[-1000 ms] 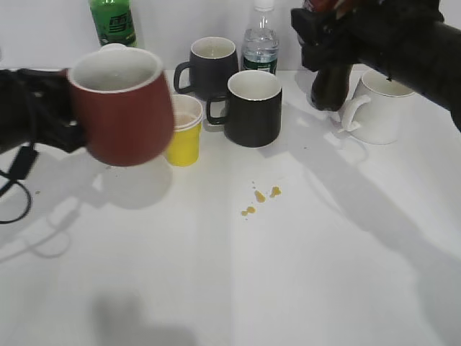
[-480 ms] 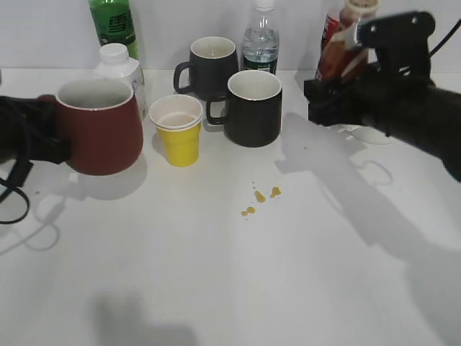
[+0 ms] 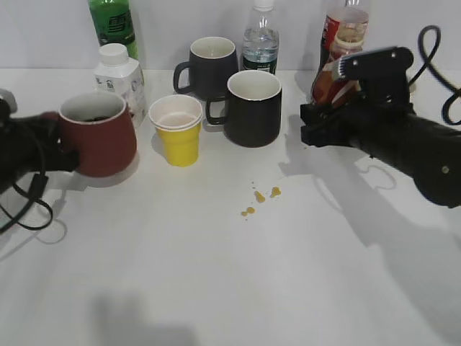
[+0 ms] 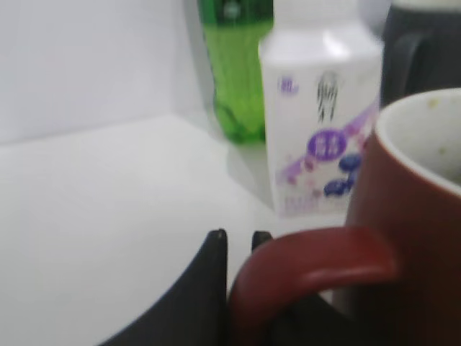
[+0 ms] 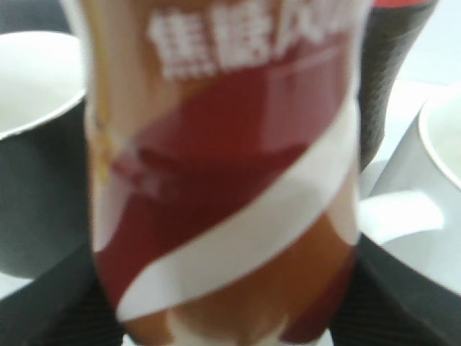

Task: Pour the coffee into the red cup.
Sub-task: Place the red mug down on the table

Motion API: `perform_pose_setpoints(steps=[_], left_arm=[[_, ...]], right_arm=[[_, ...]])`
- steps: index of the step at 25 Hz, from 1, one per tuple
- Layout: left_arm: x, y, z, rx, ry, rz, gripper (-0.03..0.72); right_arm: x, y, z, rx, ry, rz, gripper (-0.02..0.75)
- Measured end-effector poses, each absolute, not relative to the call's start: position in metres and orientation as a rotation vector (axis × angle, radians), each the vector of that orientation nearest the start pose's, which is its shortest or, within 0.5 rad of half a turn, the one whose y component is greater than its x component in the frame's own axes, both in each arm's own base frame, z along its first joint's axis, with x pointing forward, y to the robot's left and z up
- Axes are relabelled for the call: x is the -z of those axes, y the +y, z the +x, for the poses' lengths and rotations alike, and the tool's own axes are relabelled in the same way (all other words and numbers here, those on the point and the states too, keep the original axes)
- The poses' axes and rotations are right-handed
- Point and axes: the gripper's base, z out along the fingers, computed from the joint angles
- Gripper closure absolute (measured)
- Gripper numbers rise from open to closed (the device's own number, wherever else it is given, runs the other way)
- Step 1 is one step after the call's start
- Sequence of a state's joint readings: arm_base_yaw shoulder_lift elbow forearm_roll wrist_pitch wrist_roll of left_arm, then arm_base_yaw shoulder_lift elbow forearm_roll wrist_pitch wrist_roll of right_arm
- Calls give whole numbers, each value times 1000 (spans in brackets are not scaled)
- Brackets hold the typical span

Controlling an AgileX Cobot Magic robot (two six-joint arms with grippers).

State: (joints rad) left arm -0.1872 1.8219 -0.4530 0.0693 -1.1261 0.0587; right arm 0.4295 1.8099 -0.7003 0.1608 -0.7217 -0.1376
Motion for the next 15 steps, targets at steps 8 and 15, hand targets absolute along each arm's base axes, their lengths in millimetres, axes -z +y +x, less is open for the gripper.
perform_pose_setpoints(steps=[8,15], left_arm=[[-114,-62,304,118,1727,277,617],[-112,-63,305,134,1719,274,578]], right_arm=[[-145,129,317,-160,1868,-262,226],[-127,129,318,-146,1917,-273,226]])
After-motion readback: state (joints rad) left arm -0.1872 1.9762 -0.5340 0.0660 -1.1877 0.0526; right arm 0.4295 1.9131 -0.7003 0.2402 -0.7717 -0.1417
